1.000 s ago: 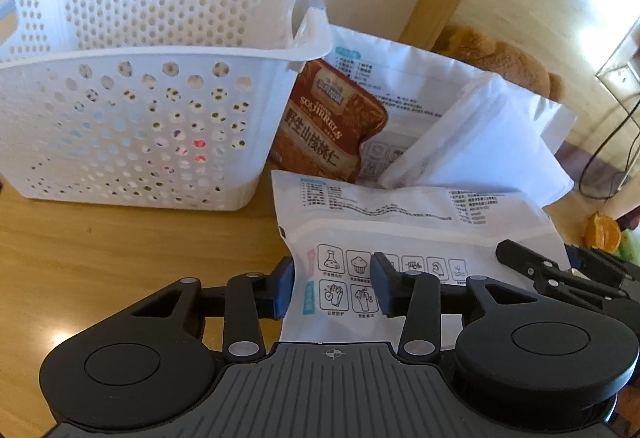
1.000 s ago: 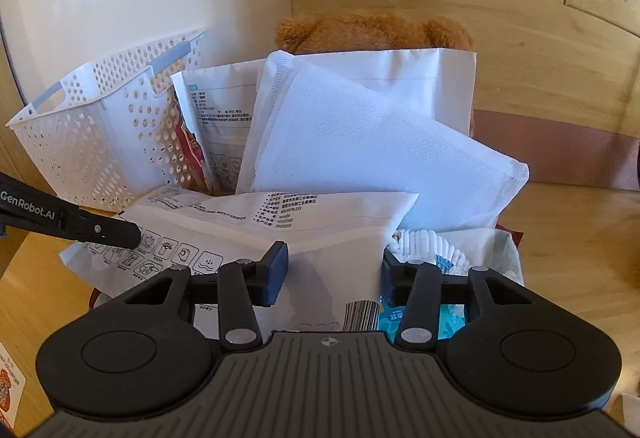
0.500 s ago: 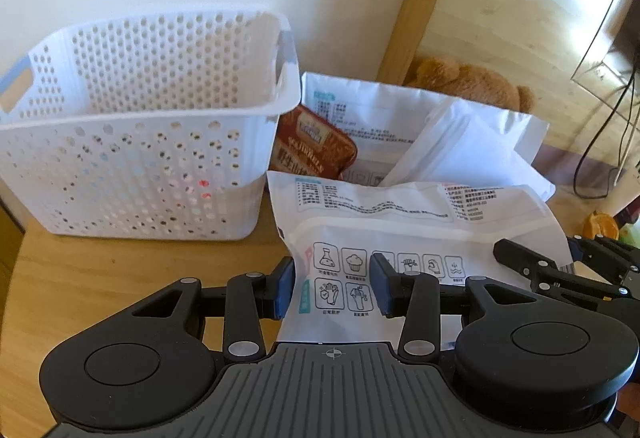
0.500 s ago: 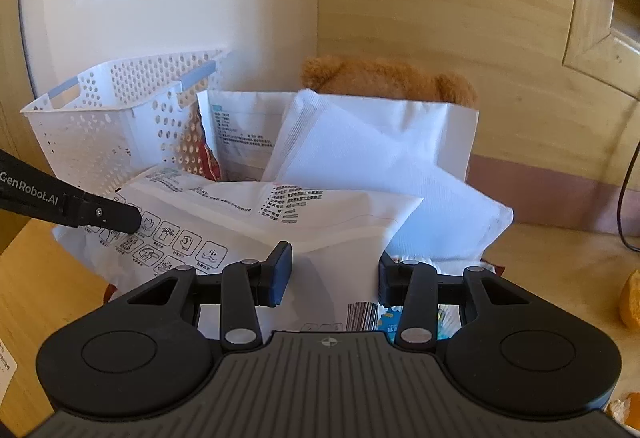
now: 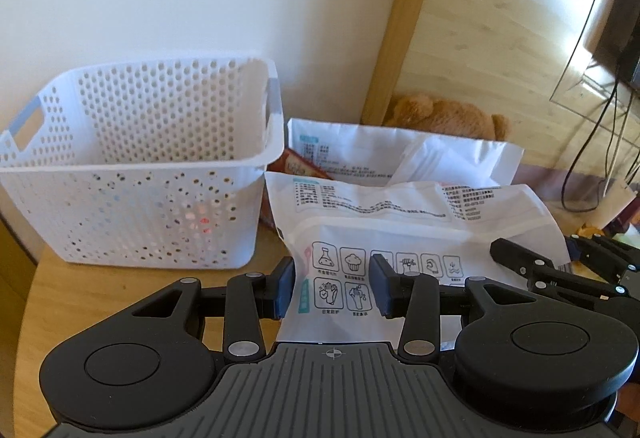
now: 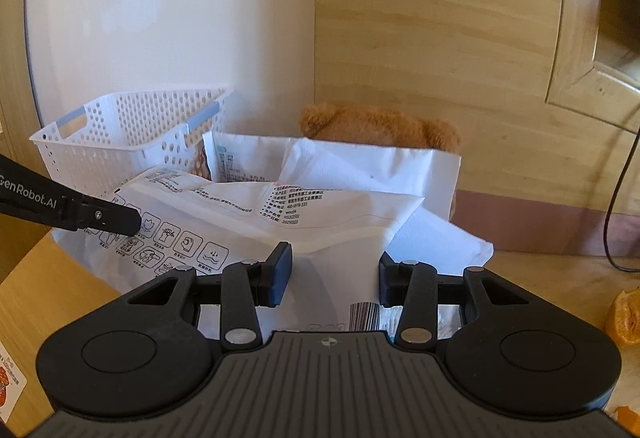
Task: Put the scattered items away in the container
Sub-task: 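Lift the white printed packet off the pile with the right tool, then carry the white packet with the right tool over the white basket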
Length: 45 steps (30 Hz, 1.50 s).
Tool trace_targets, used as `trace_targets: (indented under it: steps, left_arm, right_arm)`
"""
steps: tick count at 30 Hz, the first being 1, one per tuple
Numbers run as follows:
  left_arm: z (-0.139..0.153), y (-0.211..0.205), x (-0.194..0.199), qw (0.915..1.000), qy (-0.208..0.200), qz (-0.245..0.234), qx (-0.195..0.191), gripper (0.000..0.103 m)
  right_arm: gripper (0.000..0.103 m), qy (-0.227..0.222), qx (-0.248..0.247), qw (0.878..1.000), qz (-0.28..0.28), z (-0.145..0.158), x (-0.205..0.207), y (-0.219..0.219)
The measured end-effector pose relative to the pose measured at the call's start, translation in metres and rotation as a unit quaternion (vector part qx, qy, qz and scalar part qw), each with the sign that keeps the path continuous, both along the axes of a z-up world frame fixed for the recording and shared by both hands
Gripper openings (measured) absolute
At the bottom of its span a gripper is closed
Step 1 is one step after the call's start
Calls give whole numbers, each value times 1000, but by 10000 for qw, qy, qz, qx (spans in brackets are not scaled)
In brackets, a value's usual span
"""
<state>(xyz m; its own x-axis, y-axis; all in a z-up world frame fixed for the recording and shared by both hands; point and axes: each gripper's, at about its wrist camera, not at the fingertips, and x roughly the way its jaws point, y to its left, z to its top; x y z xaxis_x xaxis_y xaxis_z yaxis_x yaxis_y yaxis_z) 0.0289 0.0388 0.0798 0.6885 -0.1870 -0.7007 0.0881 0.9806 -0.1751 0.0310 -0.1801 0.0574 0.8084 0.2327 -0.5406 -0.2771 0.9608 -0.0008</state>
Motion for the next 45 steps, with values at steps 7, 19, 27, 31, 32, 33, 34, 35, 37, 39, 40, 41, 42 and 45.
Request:
trace_targets:
  steps: [7,19,27,31,32,33,34,35,37,39,40,41,42,45]
  left_arm:
    - [11,-3,-3,9999,-151,-19,35,103]
    - [11,0,-9,9999,-108,-31,-6,103]
    - [5,-11,-11,9999,-12,-144,0,103]
    - [4,-18,-12,9997,-4,-261,8,103]
    - [4,-20,-12,9996,-11,-291,11,103]
    - [4,-21,-12,9995,-17,-321,21,103]
    - [4,-23,-12,9994,-23,-353,23,103]
    - [5,-24,-12,9993,-35,-382,28,103]
    - [6,-27,-12,9991,-65,-428,41,103]
    - [10,-29,-13,9988,-117,-465,46,103]
    - [12,-31,-13,9987,-148,-480,54,103]
    - [14,-32,-14,9986,-182,-491,67,103]
    - [17,-33,-14,9985,-217,-493,78,103]
    - [24,-33,-16,9983,-322,-488,86,103]
  right_arm:
    - [48,-147,84,9999,-18,9,-4,-3]
    - [48,-289,185,9994,-21,16,-8,-5]
    - [48,-204,194,9995,-120,12,-16,-13]
    - [48,-194,224,9993,-226,12,-21,-20]
    - [48,-191,237,9992,-258,12,-22,-23]
    - [48,-195,250,9991,-292,12,-24,-25]
    - [48,-201,258,9989,-324,12,-24,-27]
    - [48,-211,266,9988,-352,12,-26,-29]
    - [48,-232,290,9986,-387,14,-28,-32]
    - [48,-287,299,9983,-421,17,-30,-35]
    - [48,-315,307,9981,-432,18,-30,-36]
    - [48,-339,317,9980,-435,20,-31,-37]
    - [48,-366,332,9978,-440,21,-32,-37]
    - [48,-477,376,9972,-434,28,-33,-37]
